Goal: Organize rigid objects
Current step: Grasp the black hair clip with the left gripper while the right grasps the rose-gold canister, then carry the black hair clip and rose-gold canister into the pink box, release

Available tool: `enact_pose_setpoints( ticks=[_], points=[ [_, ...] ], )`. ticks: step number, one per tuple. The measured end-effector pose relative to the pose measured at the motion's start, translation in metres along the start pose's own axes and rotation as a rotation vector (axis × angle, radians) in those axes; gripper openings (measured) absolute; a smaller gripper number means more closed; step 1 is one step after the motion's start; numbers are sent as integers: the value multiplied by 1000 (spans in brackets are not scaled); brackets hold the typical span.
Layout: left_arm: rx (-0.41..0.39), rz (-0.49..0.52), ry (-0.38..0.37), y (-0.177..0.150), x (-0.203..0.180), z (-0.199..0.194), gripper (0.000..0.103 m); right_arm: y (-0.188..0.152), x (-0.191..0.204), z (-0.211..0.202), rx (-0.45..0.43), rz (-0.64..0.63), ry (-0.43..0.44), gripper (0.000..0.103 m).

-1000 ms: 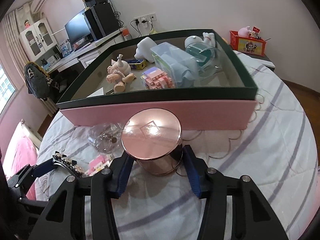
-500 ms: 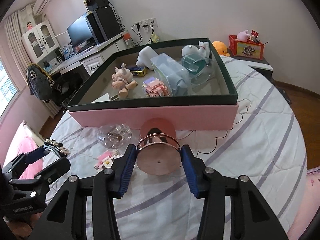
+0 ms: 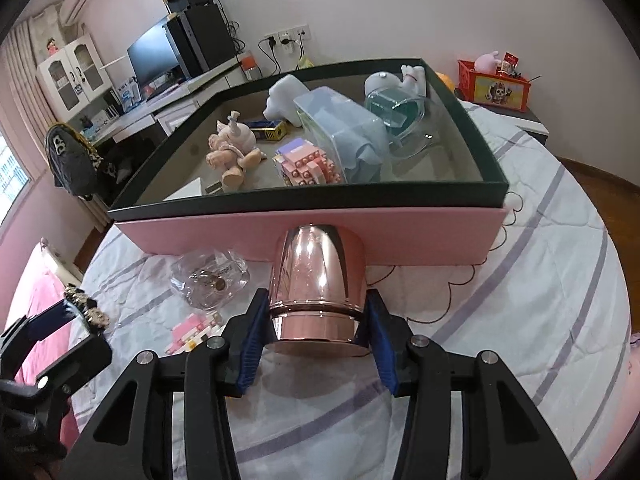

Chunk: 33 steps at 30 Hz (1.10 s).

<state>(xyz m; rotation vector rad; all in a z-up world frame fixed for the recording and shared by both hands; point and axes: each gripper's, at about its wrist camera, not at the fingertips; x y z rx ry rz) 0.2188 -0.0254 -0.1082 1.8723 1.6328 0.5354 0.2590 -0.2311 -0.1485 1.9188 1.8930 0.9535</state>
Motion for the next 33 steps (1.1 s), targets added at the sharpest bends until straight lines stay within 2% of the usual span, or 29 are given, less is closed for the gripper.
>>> enact_pose_setpoints(
  ticks=[11,20,27,33],
  points=[
    [-49,21,-3,21,-6,-10,95,3,2,-45,-80,7,58,48],
    [-149,48,-7,79,-17,-20,95,47,9,-77,-180,-39,70,48],
    [-178,52,-25,132,-24,3,95,94,6,-69,-217,-65,47,48],
    [-147,51,-21,162,-28,46,95,131,-3,-32,-196,-78,15,48]
  ],
)
Point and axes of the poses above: each gripper's, at about its wrist camera, not at the fingertips, and z roughly the way its jaws point, x to its left, y to its top, and after that the axes turned 1 degree about y, right-handed
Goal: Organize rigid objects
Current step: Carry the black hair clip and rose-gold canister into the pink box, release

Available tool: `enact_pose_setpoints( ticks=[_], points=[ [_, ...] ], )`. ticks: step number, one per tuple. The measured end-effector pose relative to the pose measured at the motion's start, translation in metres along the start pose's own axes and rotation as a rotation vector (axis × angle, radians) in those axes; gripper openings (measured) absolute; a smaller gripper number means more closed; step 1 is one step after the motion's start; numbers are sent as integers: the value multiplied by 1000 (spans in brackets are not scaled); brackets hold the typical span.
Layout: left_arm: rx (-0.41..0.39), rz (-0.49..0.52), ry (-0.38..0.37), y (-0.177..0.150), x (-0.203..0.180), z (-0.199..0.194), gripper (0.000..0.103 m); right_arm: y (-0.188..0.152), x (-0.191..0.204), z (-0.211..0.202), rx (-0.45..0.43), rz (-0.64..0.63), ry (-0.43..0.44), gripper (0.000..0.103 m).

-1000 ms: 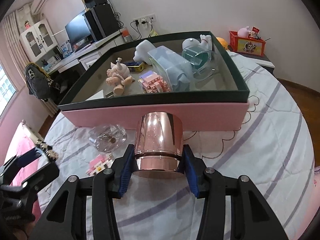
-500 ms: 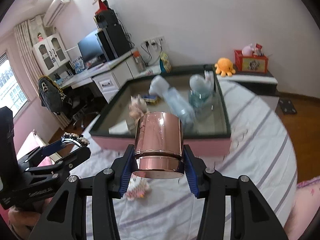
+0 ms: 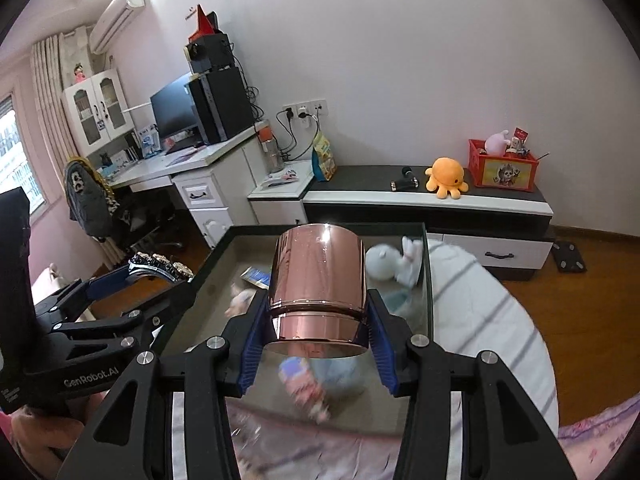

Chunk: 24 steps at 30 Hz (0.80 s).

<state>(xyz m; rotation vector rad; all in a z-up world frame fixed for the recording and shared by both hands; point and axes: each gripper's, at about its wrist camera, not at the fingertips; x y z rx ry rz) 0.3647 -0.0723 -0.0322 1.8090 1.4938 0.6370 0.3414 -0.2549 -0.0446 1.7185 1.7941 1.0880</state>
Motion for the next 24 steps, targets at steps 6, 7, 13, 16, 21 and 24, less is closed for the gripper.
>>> enact_pose_setpoints(
  ticks=[6,7,13,16,21,24],
  points=[
    [63,-19,3,5,4,49,95,11,-12,43,48,-1,-16,48],
    [71,-20,3,5,5,54,95,12,-13,49,57,-5,-20,48],
    [127,-7,4,1,3,80,95,13,-18,78,113,-1,-22,48],
    [137,-12,21,0,4,84,96,11,-20,83,133,2,-22,49],
    [127,-10,35,-3,6,77,99,9,-25,81,137,17,-22,65],
    [102,-27,34,-5,11,61,102,9,-26,75,129,29,-28,83]
  ],
)
Point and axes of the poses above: each gripper's, at about its wrist camera, not at the fingertips, and z roughly the way its jaws point, x to its left, y to its top, and after that the axes turned 1 degree about y, right-handed
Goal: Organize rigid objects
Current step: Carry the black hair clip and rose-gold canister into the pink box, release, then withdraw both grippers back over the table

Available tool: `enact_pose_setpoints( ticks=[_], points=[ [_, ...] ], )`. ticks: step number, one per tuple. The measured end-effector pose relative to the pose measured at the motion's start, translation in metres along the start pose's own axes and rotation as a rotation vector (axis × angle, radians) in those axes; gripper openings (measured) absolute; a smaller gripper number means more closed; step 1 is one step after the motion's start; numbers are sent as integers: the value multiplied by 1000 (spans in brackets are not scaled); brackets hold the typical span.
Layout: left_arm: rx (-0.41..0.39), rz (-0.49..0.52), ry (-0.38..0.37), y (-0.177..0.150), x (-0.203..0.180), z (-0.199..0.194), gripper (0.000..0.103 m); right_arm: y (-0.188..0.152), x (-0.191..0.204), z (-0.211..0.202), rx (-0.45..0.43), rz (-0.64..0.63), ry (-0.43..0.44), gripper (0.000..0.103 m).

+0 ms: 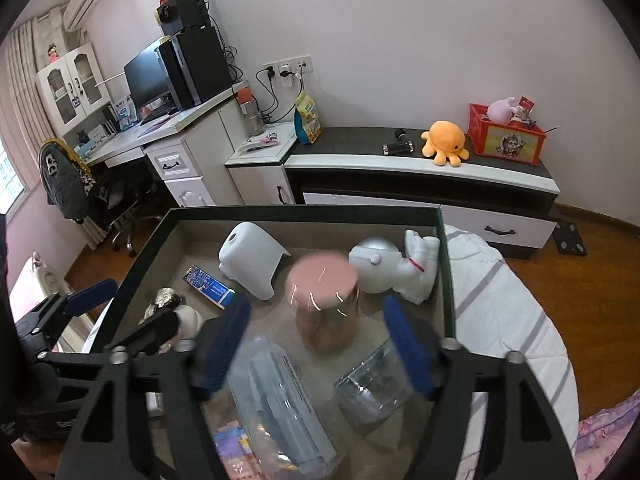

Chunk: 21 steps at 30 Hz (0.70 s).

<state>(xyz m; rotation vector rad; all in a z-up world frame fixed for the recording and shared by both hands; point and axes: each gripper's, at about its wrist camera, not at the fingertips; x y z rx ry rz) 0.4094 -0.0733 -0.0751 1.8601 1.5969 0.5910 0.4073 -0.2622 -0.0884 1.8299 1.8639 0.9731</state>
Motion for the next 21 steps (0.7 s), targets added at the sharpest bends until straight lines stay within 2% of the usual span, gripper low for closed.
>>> enact_pose_setpoints(
  ticks=[3,4,13,21],
  points=[
    [-32,-13,6,-5,5,-20,103,-5,-3,-9,-4,36,15,95],
    [-45,-22,2,-8,7,-29,103,-7,-3,-14,-14,43,1,103],
    [-140,-53,34,-46,18,-106,103,-37,16,-78,-115,65,-19,103],
    [-171,-68,57,-90,23,-164,103,-80,38,-148,-222,65,-44,103]
  ],
)
Point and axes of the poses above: each gripper's, at about its wrist camera, not at the fingertips, and z roughly the way its jaws point, x to its left, y to its top, and after that the axes turned 1 degree about y, right-handed
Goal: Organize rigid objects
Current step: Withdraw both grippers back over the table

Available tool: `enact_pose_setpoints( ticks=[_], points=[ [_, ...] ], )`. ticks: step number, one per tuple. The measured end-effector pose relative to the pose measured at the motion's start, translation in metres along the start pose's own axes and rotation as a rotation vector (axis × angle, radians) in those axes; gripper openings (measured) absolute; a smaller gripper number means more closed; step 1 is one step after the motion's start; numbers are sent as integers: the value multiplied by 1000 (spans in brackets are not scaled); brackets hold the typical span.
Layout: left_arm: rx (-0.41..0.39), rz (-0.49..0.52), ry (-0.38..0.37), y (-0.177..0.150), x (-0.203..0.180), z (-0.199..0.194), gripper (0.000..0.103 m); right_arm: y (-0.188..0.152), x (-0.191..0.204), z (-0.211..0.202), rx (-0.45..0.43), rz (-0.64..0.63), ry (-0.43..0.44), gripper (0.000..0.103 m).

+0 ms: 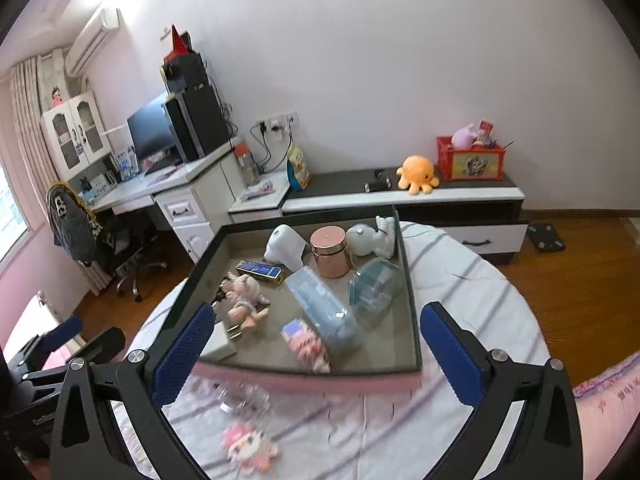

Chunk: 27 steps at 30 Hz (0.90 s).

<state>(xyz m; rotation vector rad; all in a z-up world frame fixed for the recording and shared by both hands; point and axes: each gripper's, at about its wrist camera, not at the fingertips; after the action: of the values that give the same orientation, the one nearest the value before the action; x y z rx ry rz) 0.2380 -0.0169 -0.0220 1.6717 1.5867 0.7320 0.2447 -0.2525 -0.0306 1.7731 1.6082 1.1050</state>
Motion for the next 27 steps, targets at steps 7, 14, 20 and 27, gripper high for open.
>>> enact_pose_setpoints(
  ticks=[7,14,20,27],
  points=[
    [-19,-15,23,-25,3,-41,103,-32,9,-58,-39,-25,-23,103],
    [-15,-29,35,-54,4,-69,103,-68,13,-95,-39,-48,-34,103],
    [-18,-17,29,-70,-1,-88,103,-90,21,-107,-21,-58,-8,103],
    [-6,-13,21,-78,-3,-93,103,-95,25,-109,-16,-62,-4,103]
  ],
)
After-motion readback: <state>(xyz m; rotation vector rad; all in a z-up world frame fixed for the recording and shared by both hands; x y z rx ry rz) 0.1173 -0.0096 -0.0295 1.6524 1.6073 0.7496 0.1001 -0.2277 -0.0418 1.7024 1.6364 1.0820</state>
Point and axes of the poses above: each gripper's, at about its wrist camera, not at the fingertips, and z roughly the way its jaws point, x to its left, y to its top, and after that the axes turned 1 degree about y, right-handed
